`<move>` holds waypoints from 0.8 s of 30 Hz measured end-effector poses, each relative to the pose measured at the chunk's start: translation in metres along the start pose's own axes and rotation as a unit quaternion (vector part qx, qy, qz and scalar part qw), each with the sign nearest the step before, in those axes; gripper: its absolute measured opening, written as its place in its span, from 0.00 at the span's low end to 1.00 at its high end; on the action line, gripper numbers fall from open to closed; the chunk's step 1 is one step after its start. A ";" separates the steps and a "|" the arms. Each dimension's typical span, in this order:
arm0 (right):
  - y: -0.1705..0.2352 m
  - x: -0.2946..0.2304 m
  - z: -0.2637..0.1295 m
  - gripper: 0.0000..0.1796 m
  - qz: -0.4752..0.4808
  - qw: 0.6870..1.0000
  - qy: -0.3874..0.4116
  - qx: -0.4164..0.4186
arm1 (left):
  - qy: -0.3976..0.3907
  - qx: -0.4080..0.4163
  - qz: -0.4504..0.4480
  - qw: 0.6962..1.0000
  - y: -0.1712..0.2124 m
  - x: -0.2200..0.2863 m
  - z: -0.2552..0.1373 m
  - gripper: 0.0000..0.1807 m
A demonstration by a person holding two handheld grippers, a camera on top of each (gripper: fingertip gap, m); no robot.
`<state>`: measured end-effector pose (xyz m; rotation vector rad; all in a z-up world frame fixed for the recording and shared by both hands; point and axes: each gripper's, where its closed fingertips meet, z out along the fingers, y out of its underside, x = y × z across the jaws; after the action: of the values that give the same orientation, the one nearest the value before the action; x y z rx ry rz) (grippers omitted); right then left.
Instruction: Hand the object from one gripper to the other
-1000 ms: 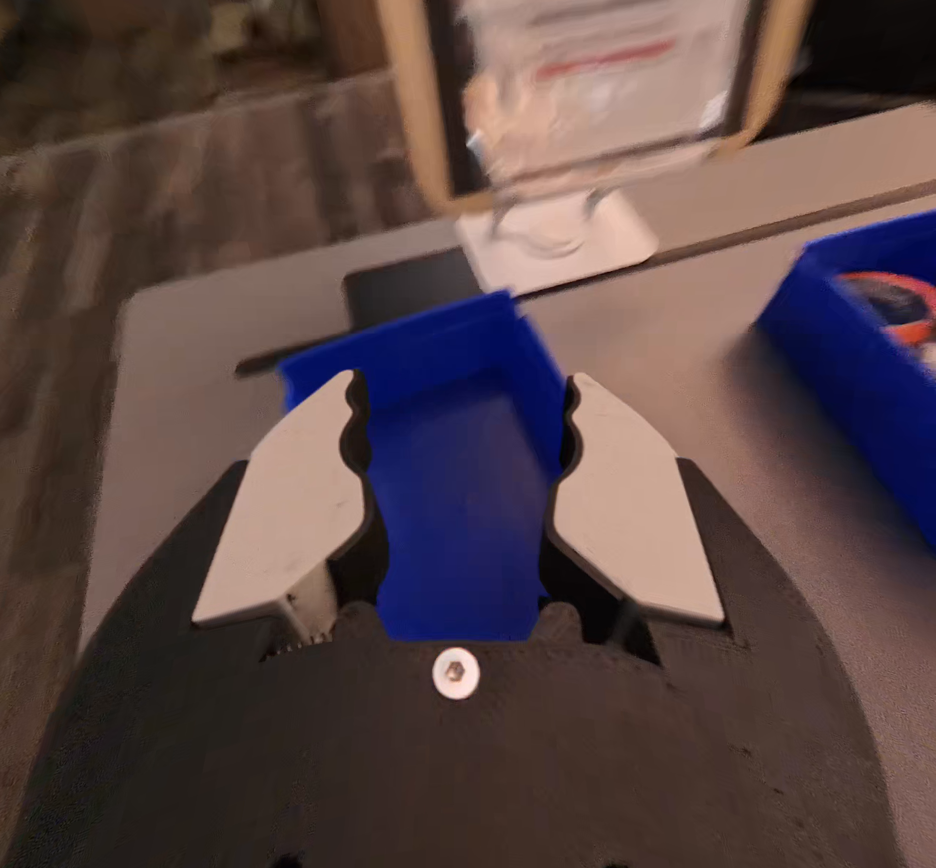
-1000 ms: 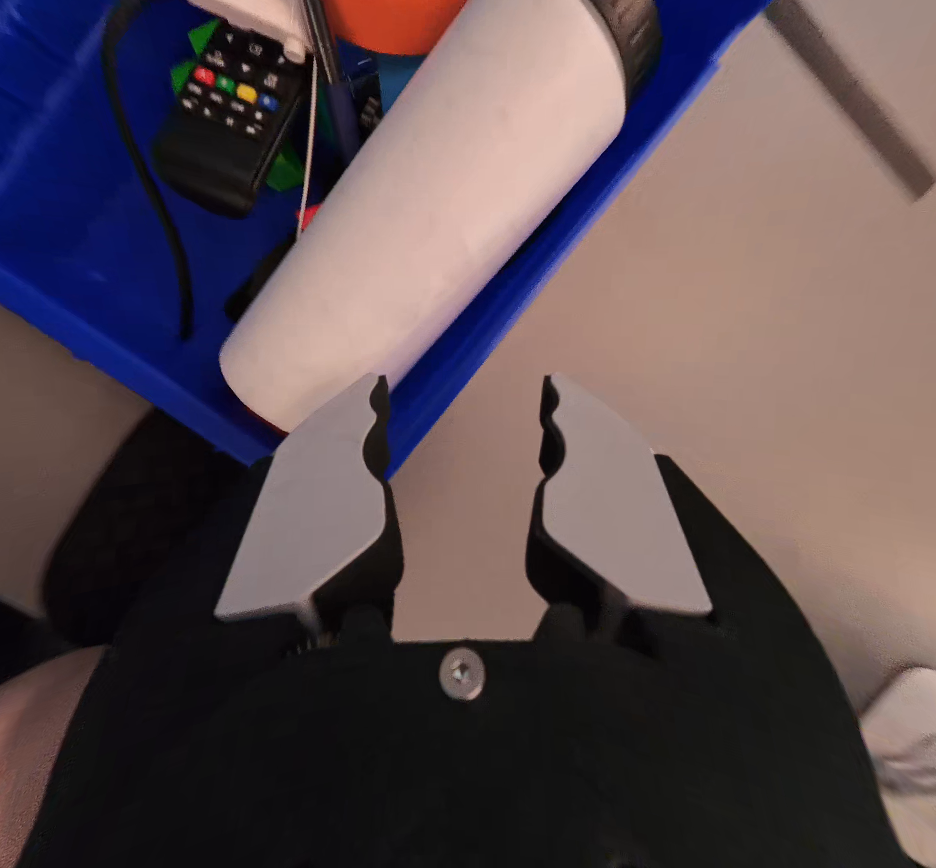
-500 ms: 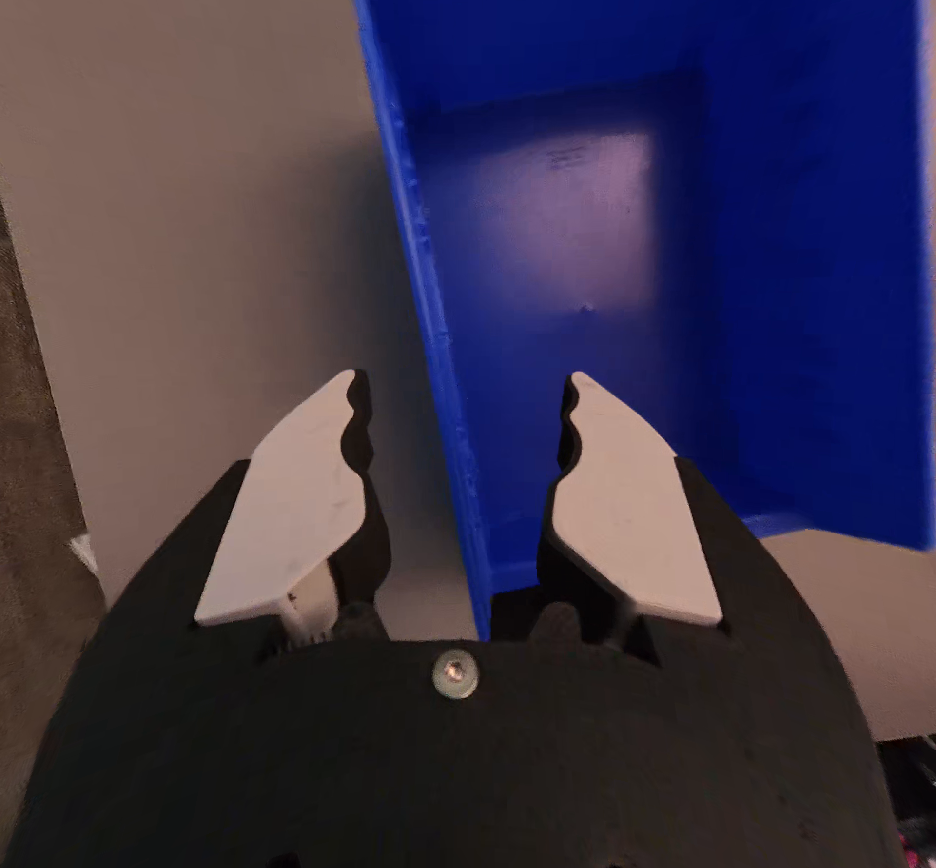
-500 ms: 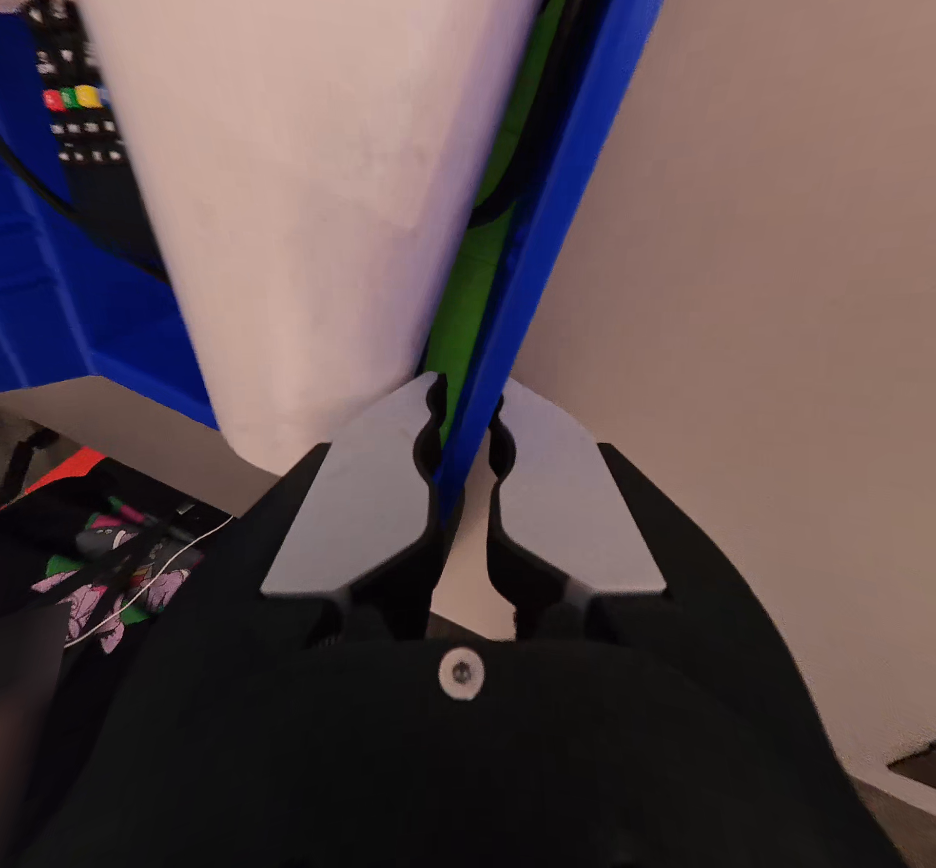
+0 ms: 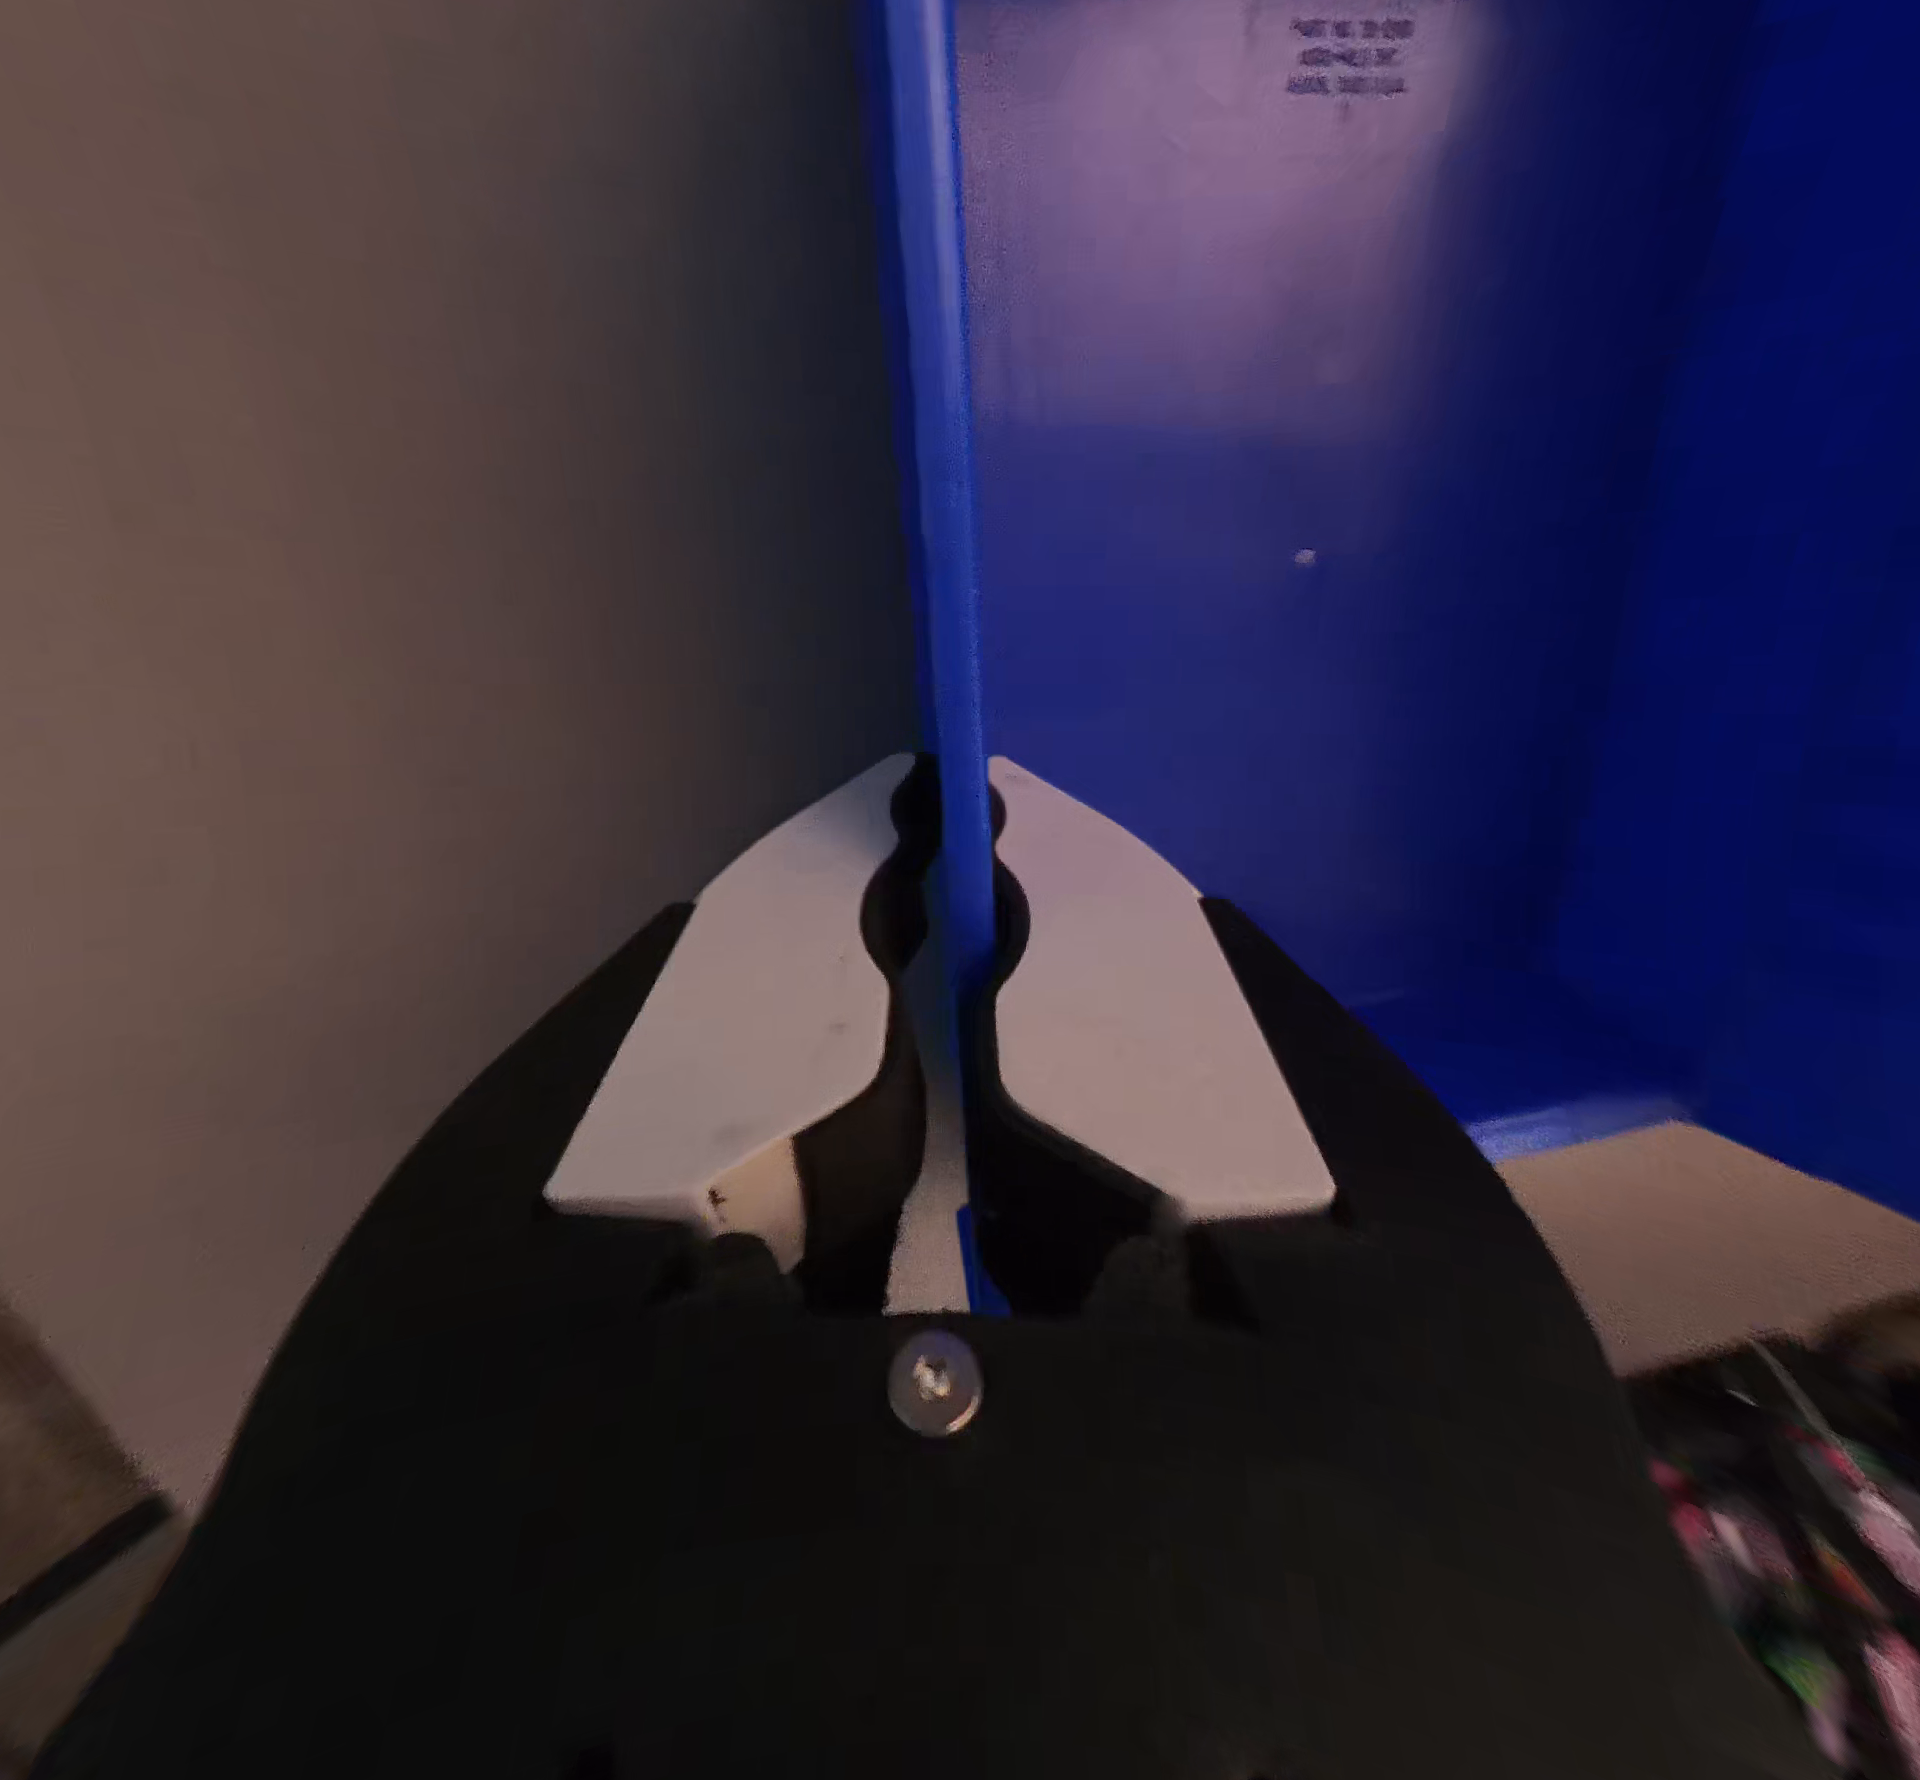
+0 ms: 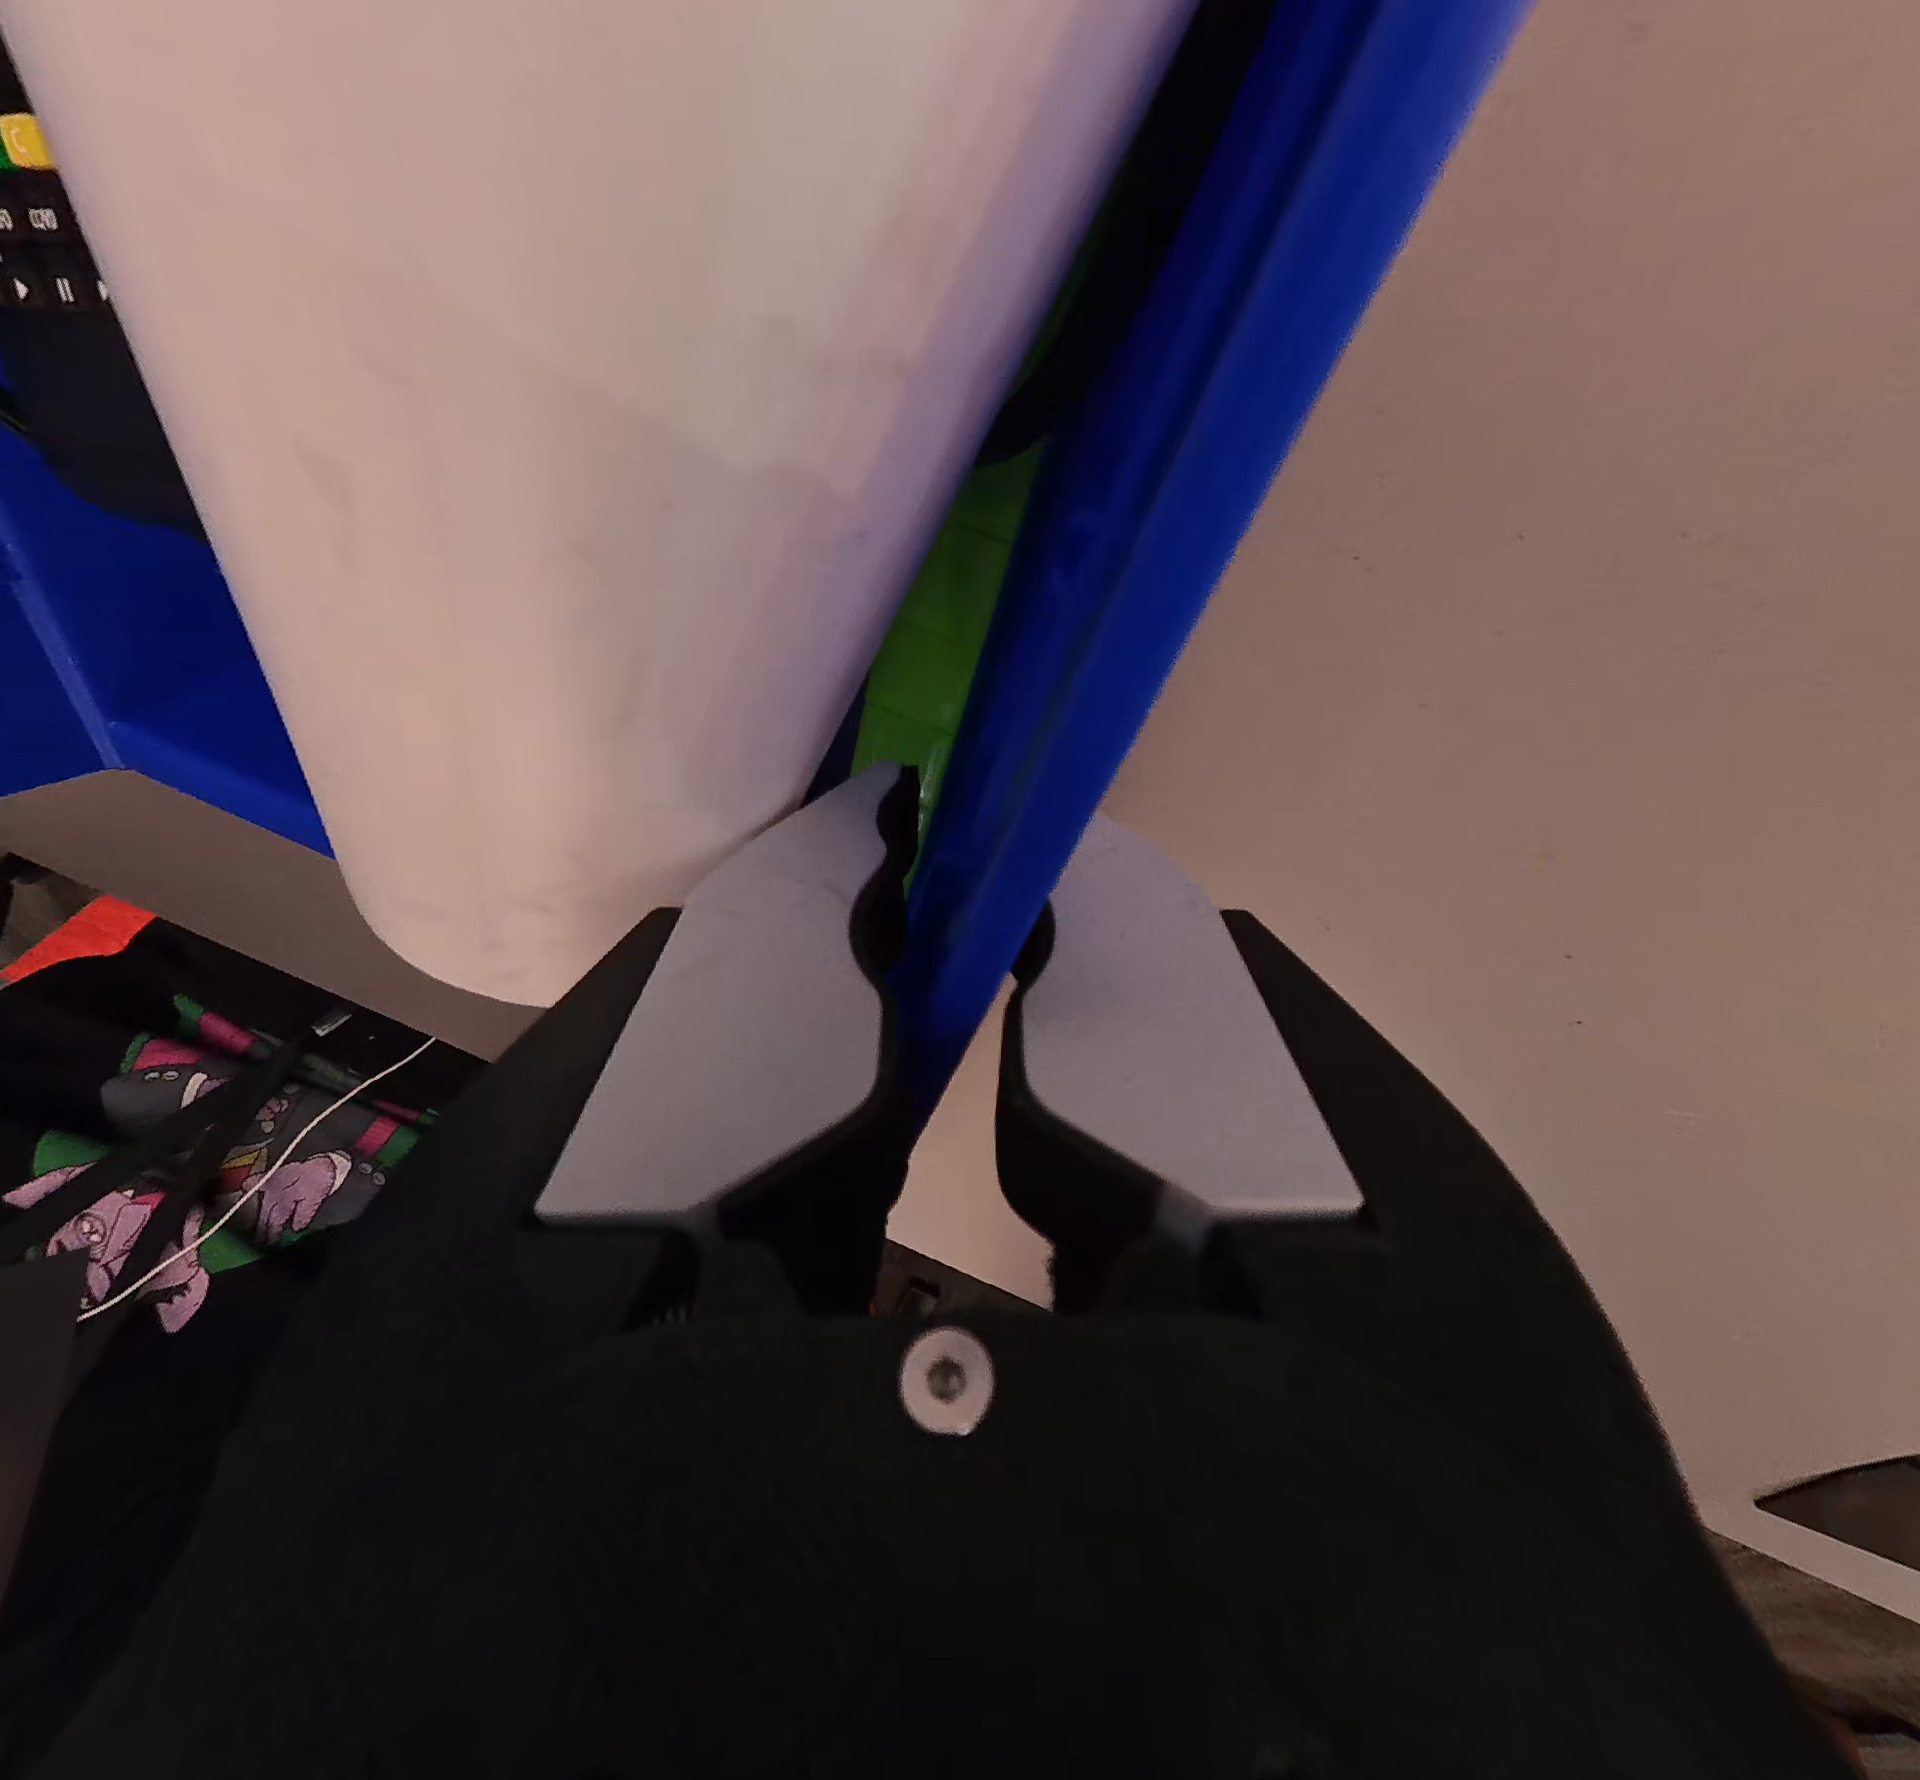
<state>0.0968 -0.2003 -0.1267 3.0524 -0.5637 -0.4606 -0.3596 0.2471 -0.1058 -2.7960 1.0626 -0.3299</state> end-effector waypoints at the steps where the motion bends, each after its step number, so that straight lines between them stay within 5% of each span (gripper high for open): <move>1: 0.000 0.000 0.000 0.08 0.000 1.000 0.000 0.000 | -0.015 0.013 0.013 1.000 -0.006 -0.001 -0.003 0.03; 7: 0.000 0.000 0.000 0.08 -0.002 1.000 -0.001 -0.001 | -0.080 0.124 0.127 0.981 -0.046 0.020 -0.039 0.02; 13: 0.001 0.000 0.000 0.08 -0.004 1.000 0.001 -0.003 | -0.113 0.262 0.236 0.929 -0.076 0.070 -0.088 0.02; 19: 0.001 -0.001 0.000 0.08 -0.006 1.000 -0.002 -0.002 | -0.171 0.244 0.271 0.915 -0.073 0.088 -0.095 0.02; 24: 0.001 -0.001 0.001 0.09 -0.007 1.000 -0.006 -0.002 | -0.111 0.160 0.200 0.960 -0.060 0.074 -0.062 0.02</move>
<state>0.0953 -0.2010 -0.1268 3.0547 -0.5403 -0.4788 -0.2835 0.2395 -0.0221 -2.2101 1.3424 -0.1222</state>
